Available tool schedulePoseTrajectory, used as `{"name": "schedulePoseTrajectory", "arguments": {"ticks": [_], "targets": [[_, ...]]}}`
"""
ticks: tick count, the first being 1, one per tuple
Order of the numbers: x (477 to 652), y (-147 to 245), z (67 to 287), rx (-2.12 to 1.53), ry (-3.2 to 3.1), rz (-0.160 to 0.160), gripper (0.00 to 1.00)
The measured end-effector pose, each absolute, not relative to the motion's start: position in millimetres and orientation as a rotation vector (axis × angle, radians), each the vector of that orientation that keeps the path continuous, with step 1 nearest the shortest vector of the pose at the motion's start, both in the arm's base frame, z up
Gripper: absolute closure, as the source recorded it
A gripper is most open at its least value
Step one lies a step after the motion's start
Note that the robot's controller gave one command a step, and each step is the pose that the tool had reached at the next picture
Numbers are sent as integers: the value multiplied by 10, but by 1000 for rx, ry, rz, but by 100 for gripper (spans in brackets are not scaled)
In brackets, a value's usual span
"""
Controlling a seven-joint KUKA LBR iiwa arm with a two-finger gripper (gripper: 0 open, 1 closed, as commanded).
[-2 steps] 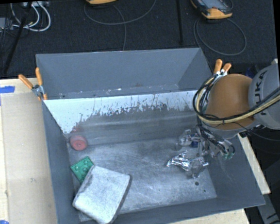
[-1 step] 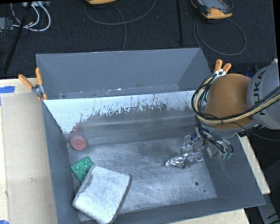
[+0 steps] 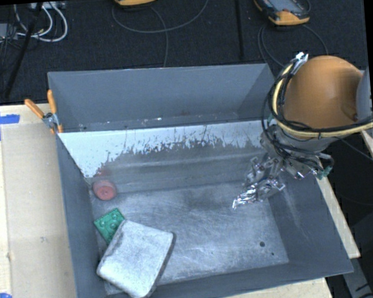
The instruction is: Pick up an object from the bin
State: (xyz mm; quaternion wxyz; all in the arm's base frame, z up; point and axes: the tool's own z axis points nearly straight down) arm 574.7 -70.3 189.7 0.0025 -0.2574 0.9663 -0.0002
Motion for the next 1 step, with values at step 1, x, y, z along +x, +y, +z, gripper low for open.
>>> {"name": "schedulePoseTrajectory", "arguments": {"ticks": [1], "targets": [[5704, -1460, 2740, -1087, 2942, -7, 100]]}}
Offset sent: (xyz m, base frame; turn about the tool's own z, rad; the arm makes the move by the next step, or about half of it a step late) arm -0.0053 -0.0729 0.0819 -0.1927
